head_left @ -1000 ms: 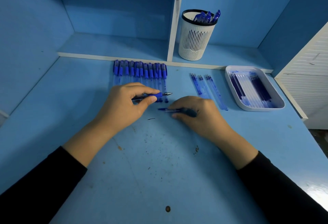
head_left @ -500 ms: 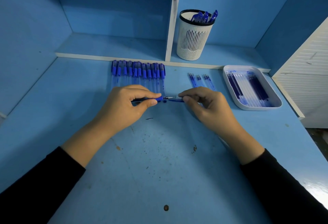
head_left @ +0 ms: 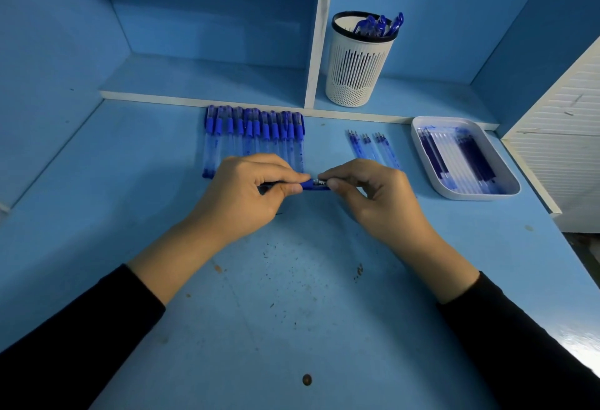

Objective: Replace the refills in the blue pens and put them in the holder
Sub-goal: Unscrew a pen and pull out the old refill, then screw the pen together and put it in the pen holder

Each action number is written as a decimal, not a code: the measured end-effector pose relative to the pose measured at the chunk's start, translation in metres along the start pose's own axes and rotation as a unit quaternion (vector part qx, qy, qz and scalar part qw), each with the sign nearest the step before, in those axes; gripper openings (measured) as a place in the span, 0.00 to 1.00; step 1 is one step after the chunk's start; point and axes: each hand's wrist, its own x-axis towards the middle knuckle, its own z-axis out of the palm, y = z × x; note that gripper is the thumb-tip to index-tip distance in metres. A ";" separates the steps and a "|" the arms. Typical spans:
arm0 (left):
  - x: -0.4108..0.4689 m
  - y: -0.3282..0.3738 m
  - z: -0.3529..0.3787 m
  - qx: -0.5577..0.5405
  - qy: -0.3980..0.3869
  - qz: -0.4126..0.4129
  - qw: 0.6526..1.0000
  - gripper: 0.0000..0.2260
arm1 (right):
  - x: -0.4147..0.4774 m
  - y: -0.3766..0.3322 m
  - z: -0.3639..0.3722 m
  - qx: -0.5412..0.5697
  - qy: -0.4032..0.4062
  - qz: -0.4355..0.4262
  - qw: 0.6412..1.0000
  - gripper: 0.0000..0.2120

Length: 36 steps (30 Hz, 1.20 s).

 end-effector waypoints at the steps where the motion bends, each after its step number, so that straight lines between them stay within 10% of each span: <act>1: 0.000 -0.001 0.001 0.003 0.000 0.001 1.000 0.07 | 0.000 0.000 0.001 -0.003 -0.002 0.001 1.000 0.07; 14: 0.000 -0.001 0.003 0.016 0.008 -0.011 1.000 0.06 | -0.001 0.000 0.007 -0.004 0.019 0.029 0.999 0.07; 26: 0.011 0.011 0.004 -0.041 0.093 -0.027 0.994 0.10 | 0.003 -0.025 0.006 0.251 0.169 0.070 0.950 0.07; 36: 0.039 -0.026 -0.004 0.064 0.076 -0.023 0.995 0.15 | 0.028 -0.046 -0.060 0.092 0.359 -0.057 0.927 0.05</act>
